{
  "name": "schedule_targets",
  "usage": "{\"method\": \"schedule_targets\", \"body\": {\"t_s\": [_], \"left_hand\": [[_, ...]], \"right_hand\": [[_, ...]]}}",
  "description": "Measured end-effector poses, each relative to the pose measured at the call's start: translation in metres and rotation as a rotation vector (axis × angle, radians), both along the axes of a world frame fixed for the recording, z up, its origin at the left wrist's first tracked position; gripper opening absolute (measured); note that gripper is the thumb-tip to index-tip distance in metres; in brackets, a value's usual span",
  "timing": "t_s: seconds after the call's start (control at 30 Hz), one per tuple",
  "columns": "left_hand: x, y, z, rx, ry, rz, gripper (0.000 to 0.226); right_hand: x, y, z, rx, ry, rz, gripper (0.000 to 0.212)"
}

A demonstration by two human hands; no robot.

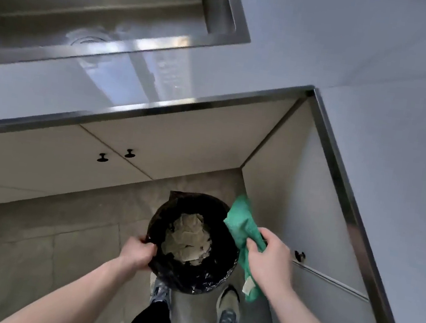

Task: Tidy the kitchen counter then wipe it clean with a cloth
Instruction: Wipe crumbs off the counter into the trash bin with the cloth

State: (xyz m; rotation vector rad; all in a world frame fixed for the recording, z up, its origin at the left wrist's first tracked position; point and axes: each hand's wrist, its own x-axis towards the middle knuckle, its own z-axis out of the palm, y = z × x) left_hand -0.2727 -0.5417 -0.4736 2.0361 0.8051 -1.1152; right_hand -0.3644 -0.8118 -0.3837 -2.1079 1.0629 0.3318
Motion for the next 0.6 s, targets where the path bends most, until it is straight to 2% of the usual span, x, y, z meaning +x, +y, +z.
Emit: {"method": "schedule_targets", "body": {"t_s": [0.13, 0.27, 0.4, 0.6], "left_hand": [[0.008, -0.016, -0.084, -0.029, 0.003, 0.011, 0.026], [0.010, -0.029, -0.147, -0.054, -0.008, -0.001, 0.031], [0.012, -0.043, -0.180, -0.096, -0.002, 0.016, 0.025], [0.012, -0.053, -0.215, -0.107, 0.008, -0.051, 0.036]], "right_hand": [[0.003, -0.002, -0.072, -0.017, 0.040, -0.004, 0.018], [-0.001, -0.004, -0.118, -0.028, 0.066, 0.008, 0.016], [-0.006, -0.006, -0.147, -0.027, 0.093, 0.024, 0.013], [-0.012, -0.007, -0.175, -0.018, 0.099, 0.028, 0.022]]}}
